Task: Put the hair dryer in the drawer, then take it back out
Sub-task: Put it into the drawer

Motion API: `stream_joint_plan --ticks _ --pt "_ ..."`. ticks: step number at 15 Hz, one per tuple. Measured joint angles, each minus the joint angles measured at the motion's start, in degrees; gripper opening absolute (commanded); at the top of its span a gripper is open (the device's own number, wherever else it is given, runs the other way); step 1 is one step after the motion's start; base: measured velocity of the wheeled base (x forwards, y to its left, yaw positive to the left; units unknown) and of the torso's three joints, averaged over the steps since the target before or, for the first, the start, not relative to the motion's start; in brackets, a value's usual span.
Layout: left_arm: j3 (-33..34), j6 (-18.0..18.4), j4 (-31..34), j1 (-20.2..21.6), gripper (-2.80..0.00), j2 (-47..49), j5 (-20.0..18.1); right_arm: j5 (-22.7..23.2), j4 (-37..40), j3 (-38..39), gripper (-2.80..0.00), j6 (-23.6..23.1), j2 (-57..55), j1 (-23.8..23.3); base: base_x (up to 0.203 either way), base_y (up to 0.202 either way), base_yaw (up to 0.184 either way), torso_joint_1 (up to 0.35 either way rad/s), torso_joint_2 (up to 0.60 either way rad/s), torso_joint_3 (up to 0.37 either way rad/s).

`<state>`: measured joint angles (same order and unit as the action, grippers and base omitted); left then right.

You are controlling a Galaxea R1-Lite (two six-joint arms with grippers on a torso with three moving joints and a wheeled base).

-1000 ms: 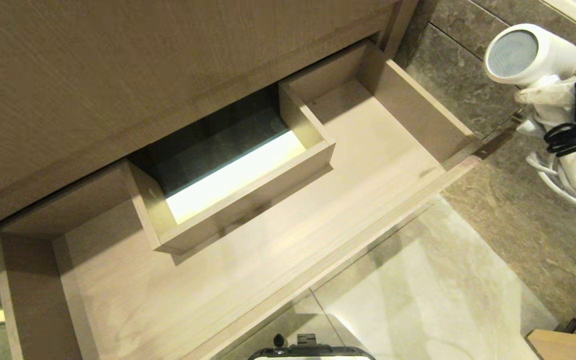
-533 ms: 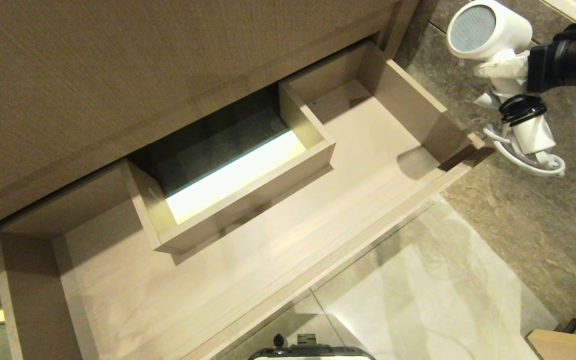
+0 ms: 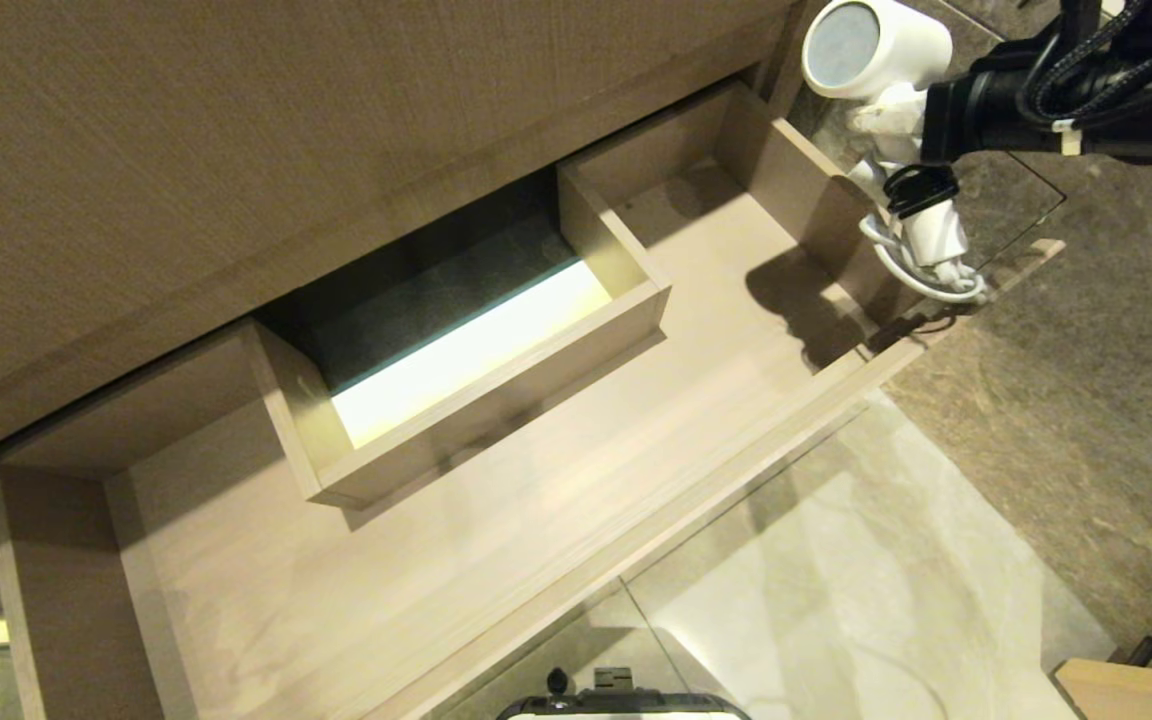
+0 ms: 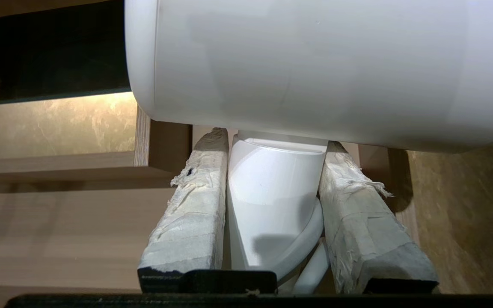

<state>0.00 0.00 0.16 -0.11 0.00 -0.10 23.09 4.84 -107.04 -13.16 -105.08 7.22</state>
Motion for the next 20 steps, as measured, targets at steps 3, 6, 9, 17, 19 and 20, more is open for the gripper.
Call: stream_joint_plan --ticks 3,6,9,17,19,20 --pt "0.0 0.0 0.0 0.0 -2.80 0.0 0.0 0.0 -5.4 -1.2 -2.80 0.7 -4.6 1.3 0.000 0.000 0.000 0.000 0.00 0.000" --pt "0.0 0.0 0.0 0.0 -2.80 0.0 0.0 0.0 -10.3 -1.4 -2.80 1.3 -8.7 3.2 0.000 0.000 0.000 0.000 0.00 0.000" --pt "0.0 0.0 0.0 0.0 -2.80 0.0 0.0 0.0 -10.7 -1.3 -2.80 1.6 -11.7 3.9 0.000 0.000 0.000 0.000 0.00 0.000" --pt "0.0 0.0 0.0 0.0 -2.80 0.0 0.0 -0.2 -17.2 -1.0 -2.80 1.1 -19.4 3.3 0.000 0.000 0.000 0.000 0.00 0.000" --pt "0.0 0.0 0.0 0.0 -2.80 0.0 0.0 -0.2 -19.4 -1.0 -2.80 1.2 -21.4 3.0 0.000 0.000 0.000 0.000 0.00 0.000" --pt "0.0 0.0 0.0 0.0 -2.80 0.0 0.0 -0.2 -20.4 -1.0 -2.80 1.3 -22.3 2.9 0.000 0.000 0.000 0.000 0.00 0.000"
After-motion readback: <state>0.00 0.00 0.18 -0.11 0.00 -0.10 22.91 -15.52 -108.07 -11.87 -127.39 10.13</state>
